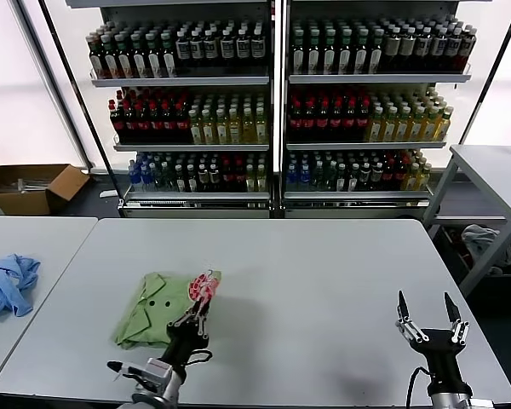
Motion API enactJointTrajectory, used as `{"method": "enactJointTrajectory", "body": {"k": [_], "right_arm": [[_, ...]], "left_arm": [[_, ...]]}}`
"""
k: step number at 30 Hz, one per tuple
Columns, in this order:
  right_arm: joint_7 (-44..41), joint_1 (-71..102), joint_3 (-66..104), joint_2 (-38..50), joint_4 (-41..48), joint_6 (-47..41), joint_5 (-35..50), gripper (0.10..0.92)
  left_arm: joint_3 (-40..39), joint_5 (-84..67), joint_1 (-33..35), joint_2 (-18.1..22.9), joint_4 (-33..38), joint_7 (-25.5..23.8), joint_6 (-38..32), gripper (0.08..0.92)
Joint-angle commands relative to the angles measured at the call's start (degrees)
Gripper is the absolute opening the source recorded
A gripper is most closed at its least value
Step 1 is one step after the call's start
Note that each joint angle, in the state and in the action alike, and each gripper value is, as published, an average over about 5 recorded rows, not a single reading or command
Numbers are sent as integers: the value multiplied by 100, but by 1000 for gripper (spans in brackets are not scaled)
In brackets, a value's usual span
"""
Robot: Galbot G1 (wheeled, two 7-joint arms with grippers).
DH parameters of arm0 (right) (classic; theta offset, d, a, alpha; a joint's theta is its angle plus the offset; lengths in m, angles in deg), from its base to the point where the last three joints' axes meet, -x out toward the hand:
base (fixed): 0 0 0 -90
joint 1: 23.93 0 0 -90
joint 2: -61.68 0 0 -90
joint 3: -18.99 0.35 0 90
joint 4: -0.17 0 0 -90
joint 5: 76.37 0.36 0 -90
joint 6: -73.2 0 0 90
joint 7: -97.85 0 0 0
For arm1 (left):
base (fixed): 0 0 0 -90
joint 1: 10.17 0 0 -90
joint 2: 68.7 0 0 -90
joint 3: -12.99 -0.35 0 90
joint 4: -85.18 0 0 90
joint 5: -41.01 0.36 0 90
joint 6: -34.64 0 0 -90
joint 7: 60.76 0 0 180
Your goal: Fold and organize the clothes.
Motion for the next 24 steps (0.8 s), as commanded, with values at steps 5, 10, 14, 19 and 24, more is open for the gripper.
{"method": "enactJointTrajectory", "body": {"k": [5, 10, 14, 19, 24], "right_arm": [[-212, -188, -68, 6, -172, -597, 78, 823], [-274, -709, -431, -105, -349, -1500, 224, 823], [-588, -1536, -1120, -152, -450, -2530, 635, 823], [-111, -3468, -2910, -169, -144, -3603, 1571, 823], [365, -4837, -4255, -546, 423, -4197, 2329, 823]], "left_arm": [[-1833, 416, -1652, 224, -169, 1375, 341, 339], [-1357, 100, -1615, 206, 270, 1588, 225, 477], [-179, 120, -938, -47, 944, 645, 438, 599], [915, 610, 13, -155, 1462, 217, 486, 737], [1668, 663, 802, 94, 1646, -326, -215, 817]]}}
